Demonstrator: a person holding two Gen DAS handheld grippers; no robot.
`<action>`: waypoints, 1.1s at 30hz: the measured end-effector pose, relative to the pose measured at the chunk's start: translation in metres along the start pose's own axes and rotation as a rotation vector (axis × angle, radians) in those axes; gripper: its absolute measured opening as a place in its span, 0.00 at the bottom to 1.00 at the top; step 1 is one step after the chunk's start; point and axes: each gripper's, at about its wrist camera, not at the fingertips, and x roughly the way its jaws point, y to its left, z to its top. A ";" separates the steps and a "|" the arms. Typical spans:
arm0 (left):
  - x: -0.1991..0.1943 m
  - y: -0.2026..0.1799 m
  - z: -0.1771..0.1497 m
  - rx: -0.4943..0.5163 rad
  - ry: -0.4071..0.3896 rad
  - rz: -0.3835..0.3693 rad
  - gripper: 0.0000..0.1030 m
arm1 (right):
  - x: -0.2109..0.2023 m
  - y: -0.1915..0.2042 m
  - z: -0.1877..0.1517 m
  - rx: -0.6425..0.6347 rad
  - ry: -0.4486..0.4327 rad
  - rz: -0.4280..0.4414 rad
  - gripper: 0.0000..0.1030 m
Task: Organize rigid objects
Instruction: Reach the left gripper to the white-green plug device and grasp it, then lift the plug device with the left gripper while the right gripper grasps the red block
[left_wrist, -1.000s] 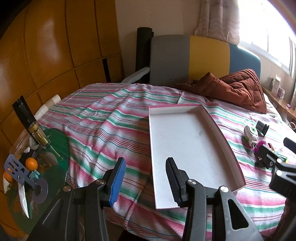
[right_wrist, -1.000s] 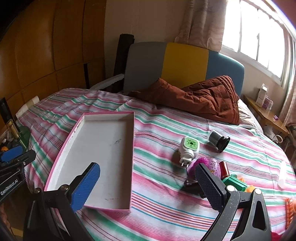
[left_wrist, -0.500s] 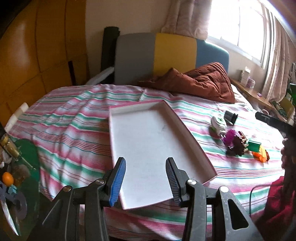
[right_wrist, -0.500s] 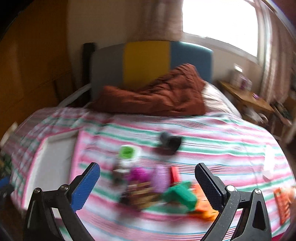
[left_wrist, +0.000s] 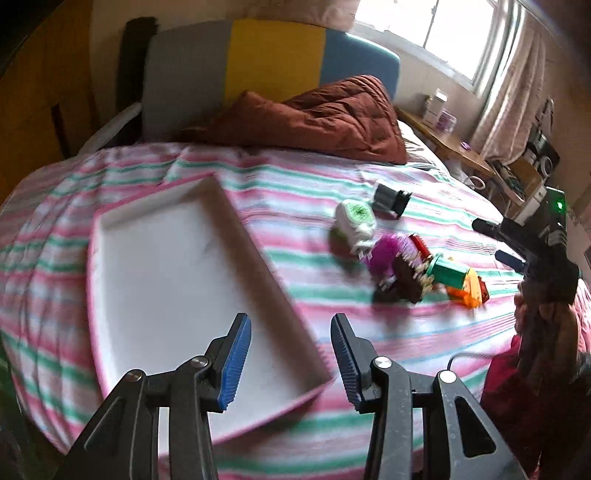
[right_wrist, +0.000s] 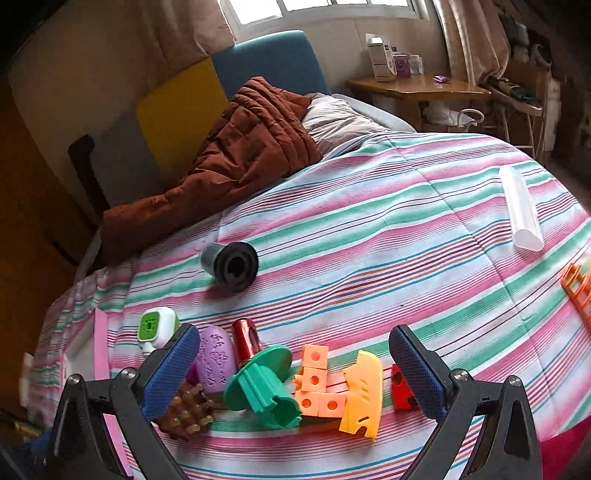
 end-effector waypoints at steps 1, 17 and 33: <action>0.006 -0.007 0.008 0.016 0.005 -0.001 0.44 | 0.000 0.002 0.000 -0.005 0.002 0.004 1.00; 0.134 -0.069 0.099 0.100 0.145 -0.057 0.61 | 0.004 0.010 -0.002 -0.050 0.023 0.001 1.00; 0.184 -0.065 0.106 0.078 0.201 -0.074 0.52 | 0.004 -0.048 0.012 0.228 0.023 -0.005 1.00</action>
